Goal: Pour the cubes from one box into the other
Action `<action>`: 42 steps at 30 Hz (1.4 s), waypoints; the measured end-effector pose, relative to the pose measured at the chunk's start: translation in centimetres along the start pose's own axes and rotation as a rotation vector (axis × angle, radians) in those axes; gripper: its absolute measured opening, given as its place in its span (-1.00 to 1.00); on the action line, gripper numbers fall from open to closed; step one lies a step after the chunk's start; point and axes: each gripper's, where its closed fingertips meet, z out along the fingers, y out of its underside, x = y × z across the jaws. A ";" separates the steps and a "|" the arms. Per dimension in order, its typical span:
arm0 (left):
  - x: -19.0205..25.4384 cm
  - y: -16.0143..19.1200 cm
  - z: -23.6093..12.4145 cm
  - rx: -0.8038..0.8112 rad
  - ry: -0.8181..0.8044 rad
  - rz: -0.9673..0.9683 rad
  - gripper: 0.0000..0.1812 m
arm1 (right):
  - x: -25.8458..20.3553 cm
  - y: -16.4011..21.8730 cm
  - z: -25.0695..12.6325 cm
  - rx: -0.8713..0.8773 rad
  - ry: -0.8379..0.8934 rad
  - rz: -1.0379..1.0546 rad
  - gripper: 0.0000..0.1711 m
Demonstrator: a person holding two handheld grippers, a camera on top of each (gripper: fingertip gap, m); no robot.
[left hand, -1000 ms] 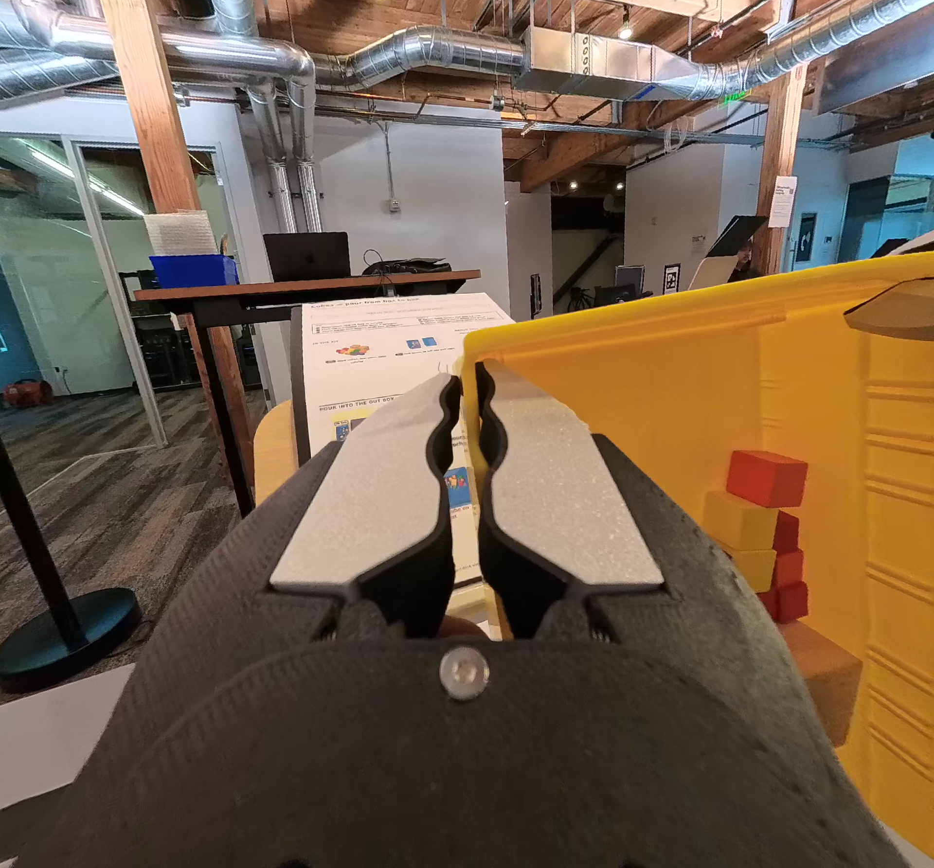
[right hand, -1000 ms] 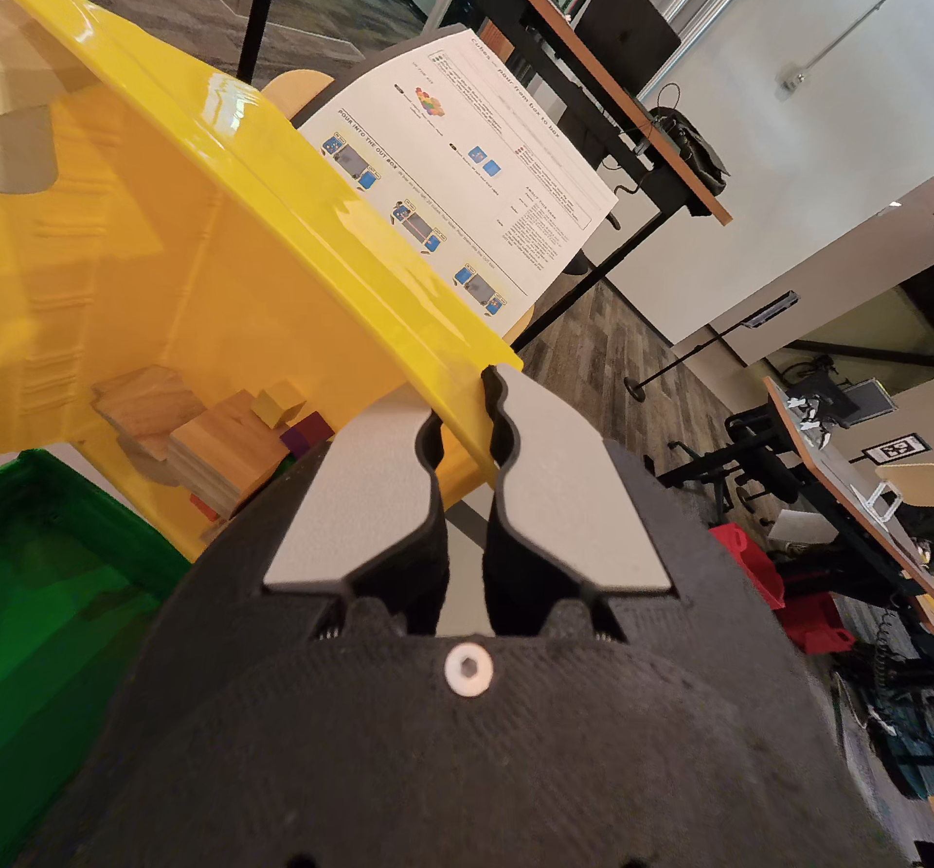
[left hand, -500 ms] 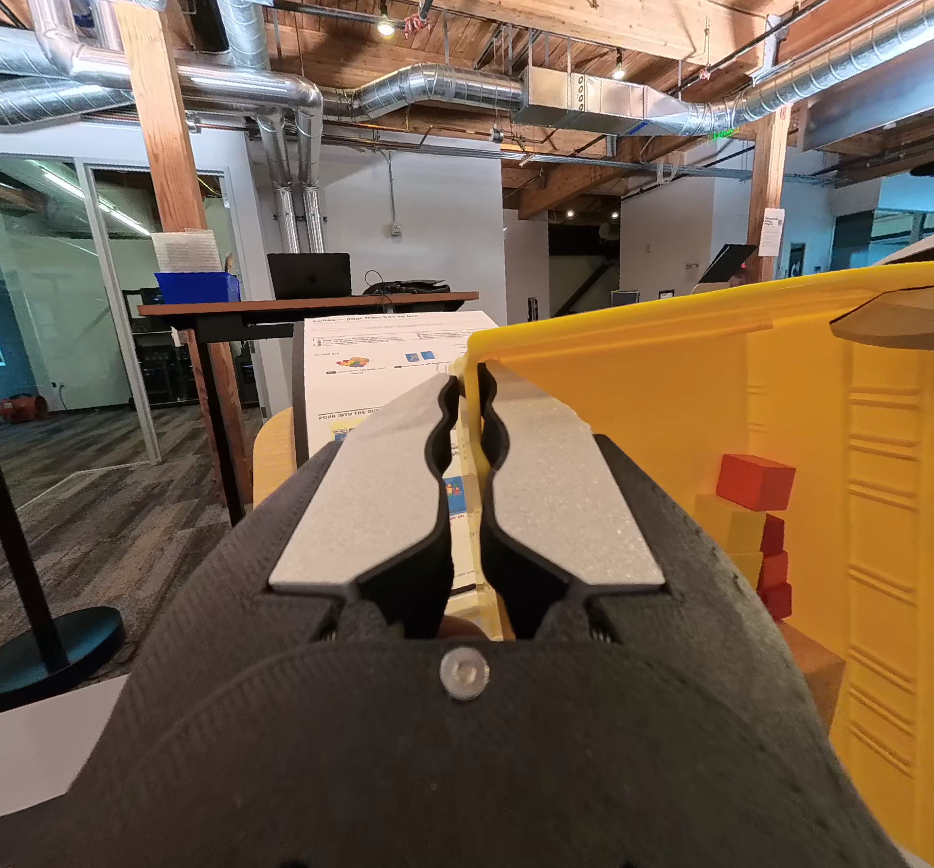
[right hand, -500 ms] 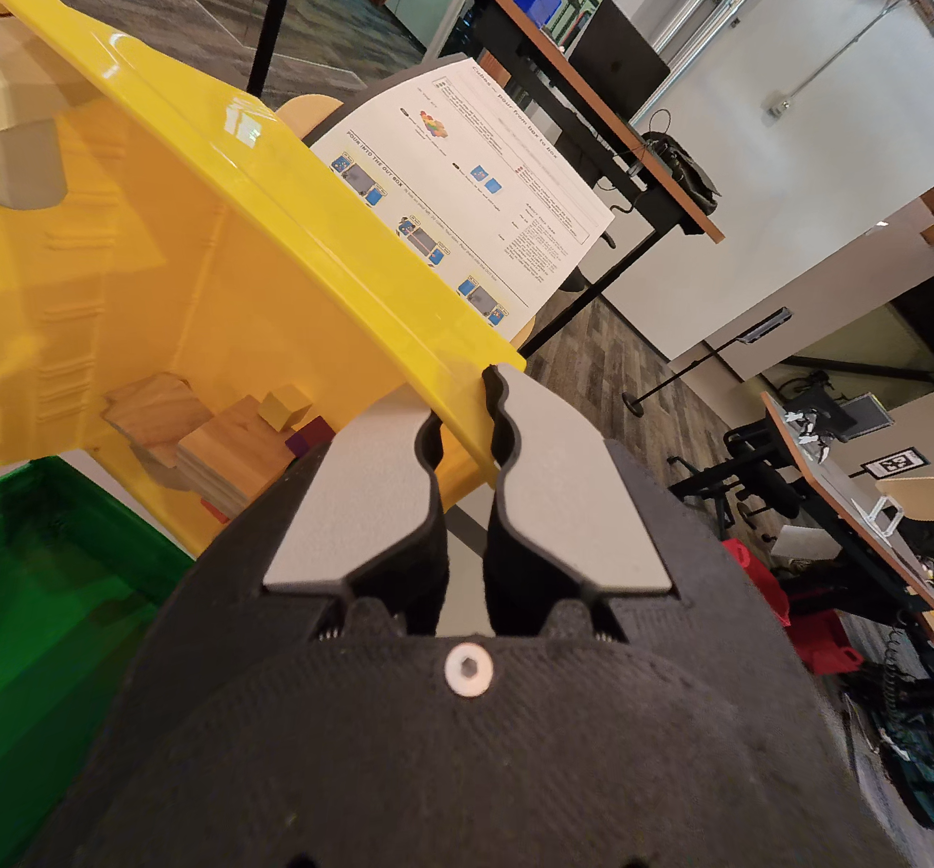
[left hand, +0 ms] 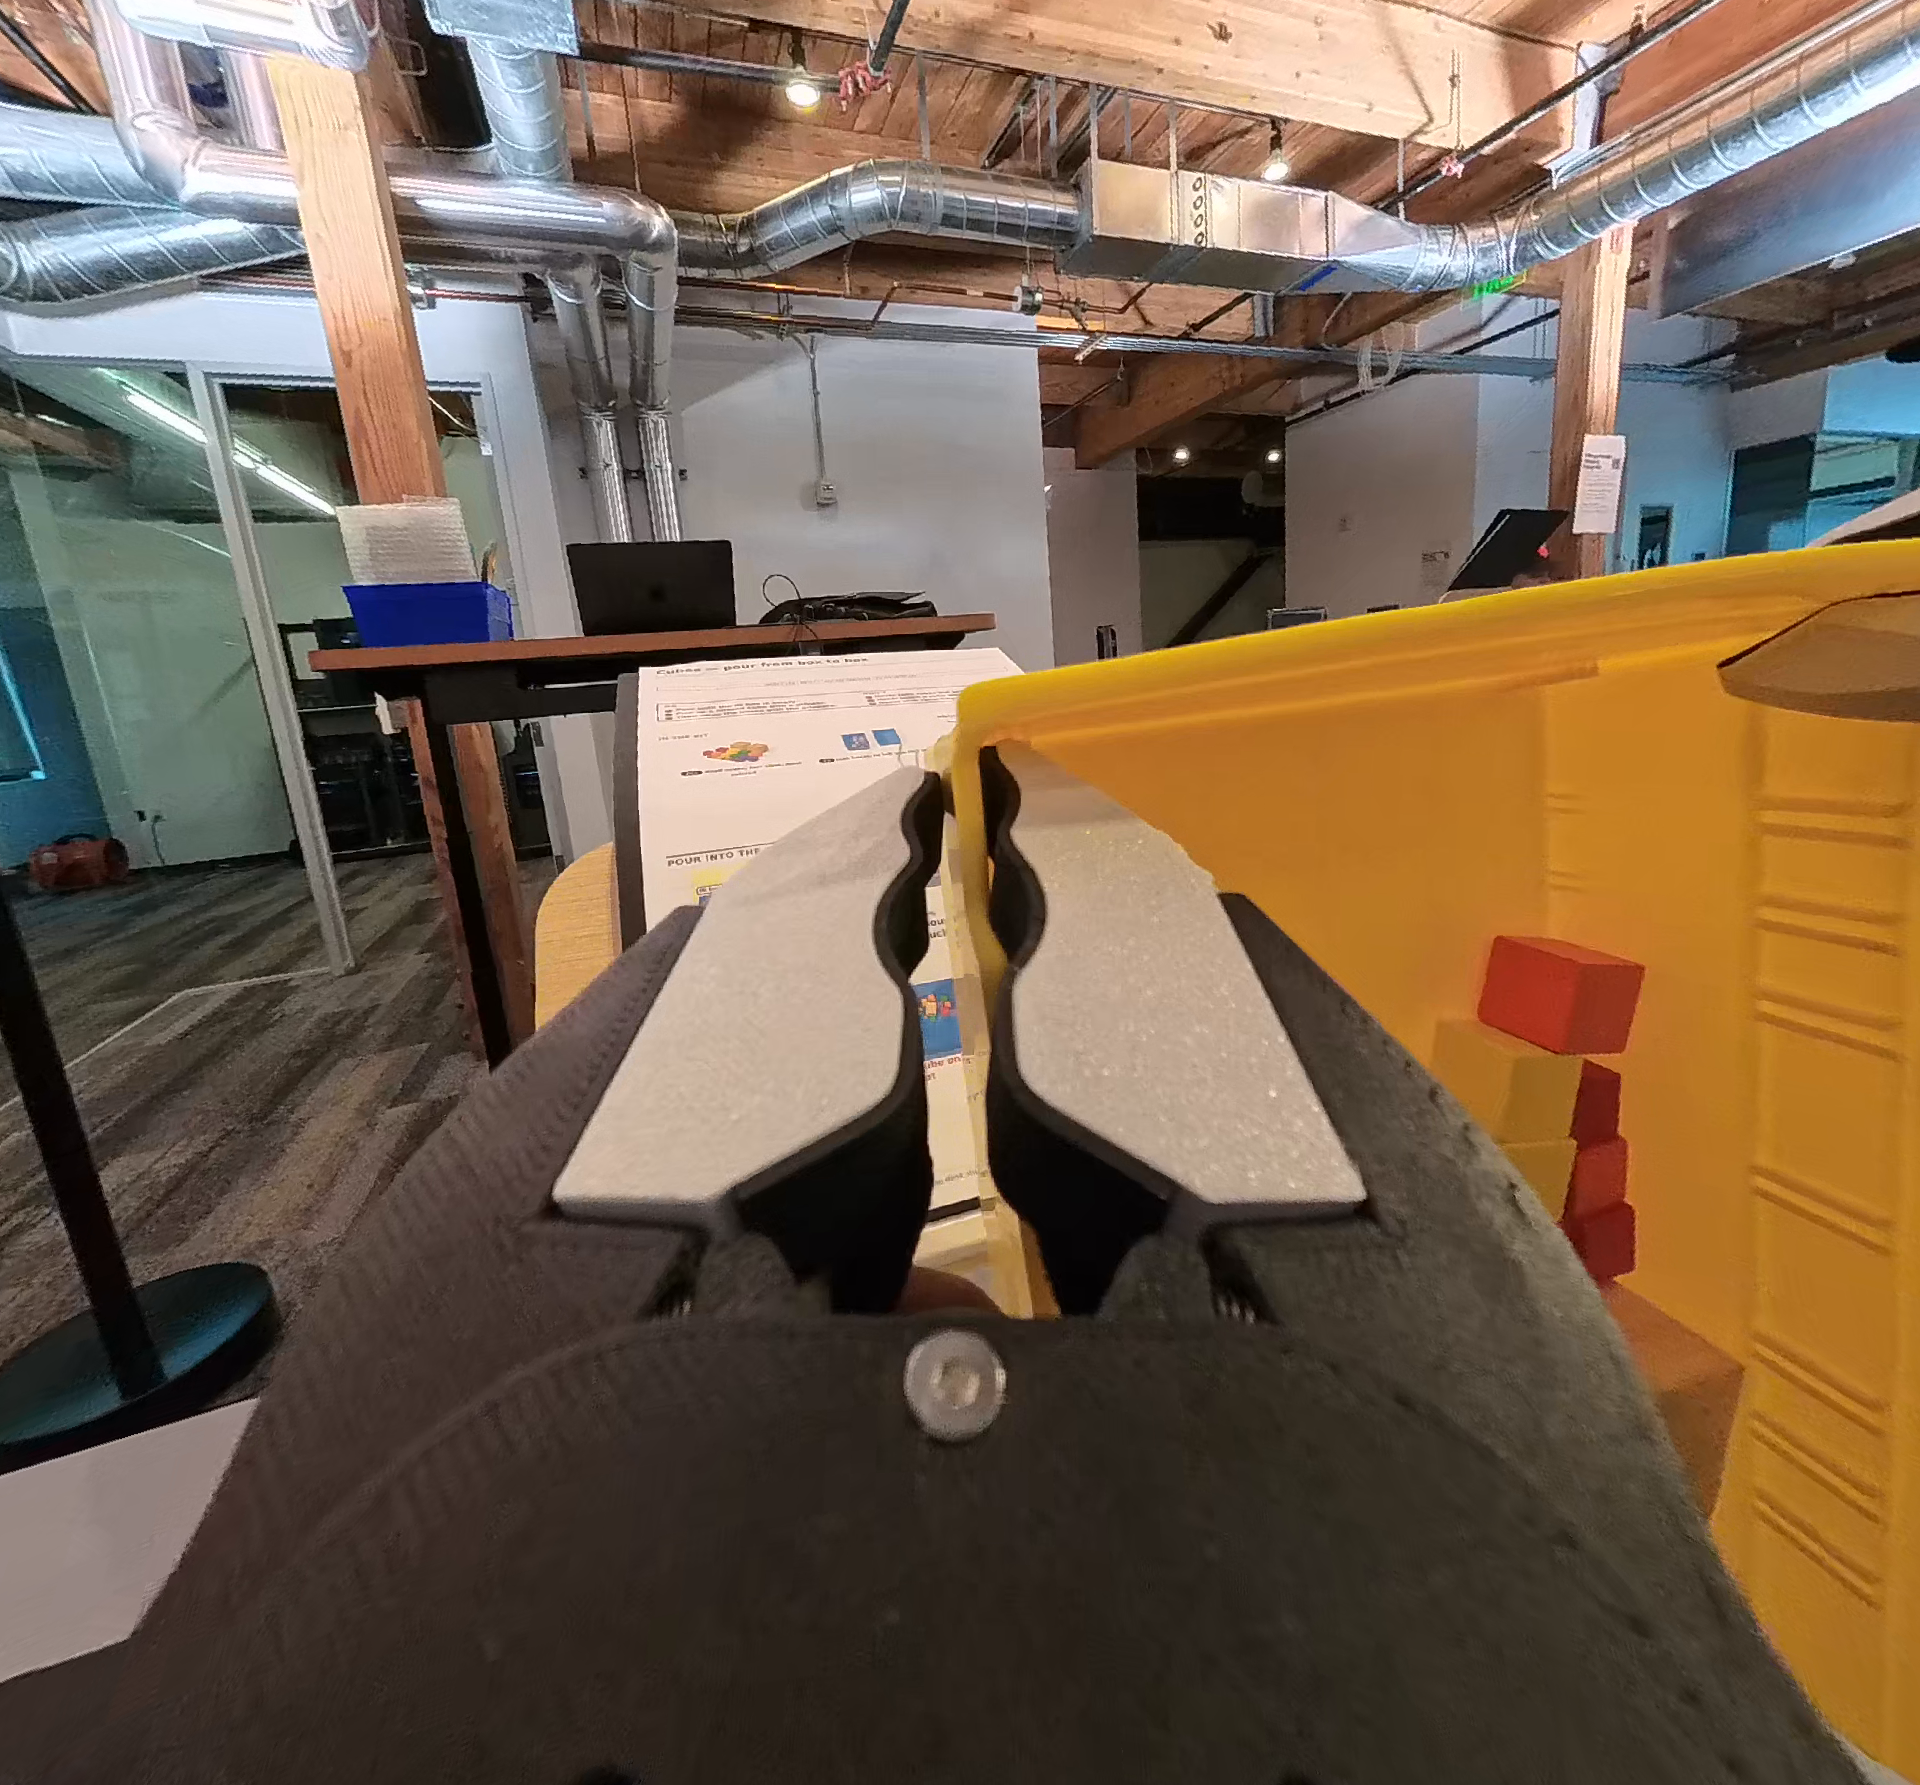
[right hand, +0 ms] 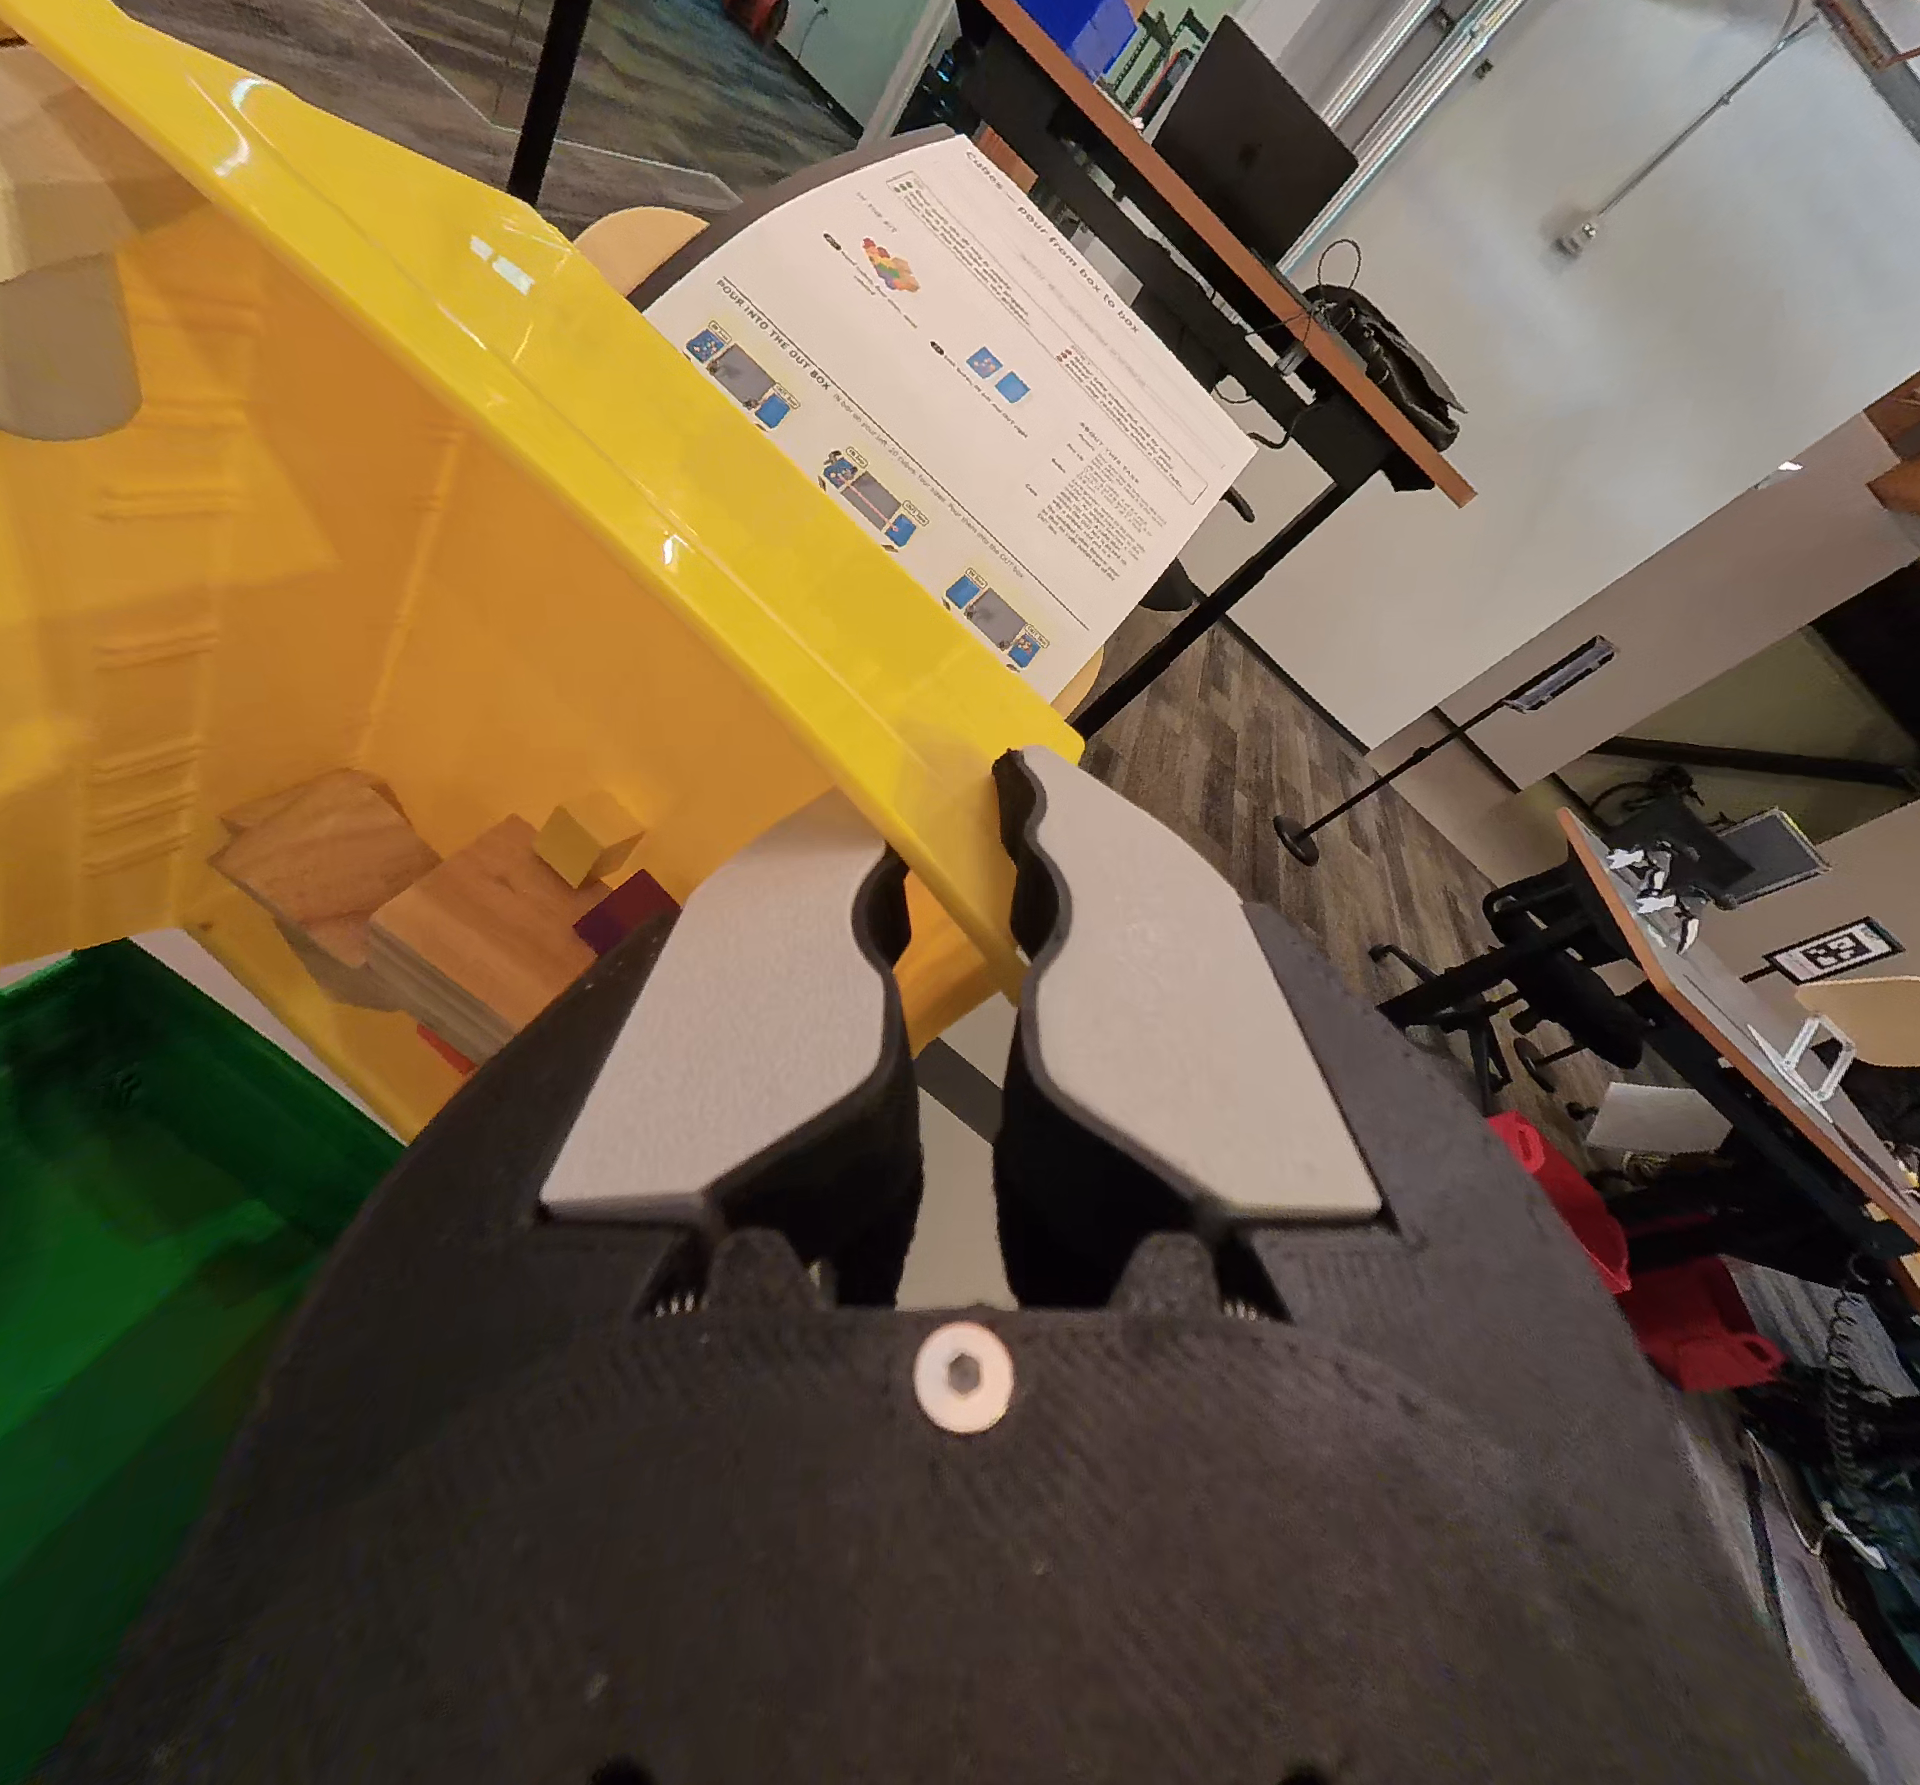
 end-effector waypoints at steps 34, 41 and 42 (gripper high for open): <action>0.6 -0.6 -1.1 0.041 -0.018 0.025 -0.93 | -0.3 0.4 -0.9 0.047 0.027 0.013 -0.87; 0.7 -0.5 -1.0 0.042 -0.022 0.033 -0.93 | -0.3 0.6 -1.0 0.047 0.034 0.012 -0.87; 0.7 -0.5 -1.1 0.043 -0.023 0.034 -0.94 | -0.3 0.6 -1.0 0.048 0.035 0.012 -0.87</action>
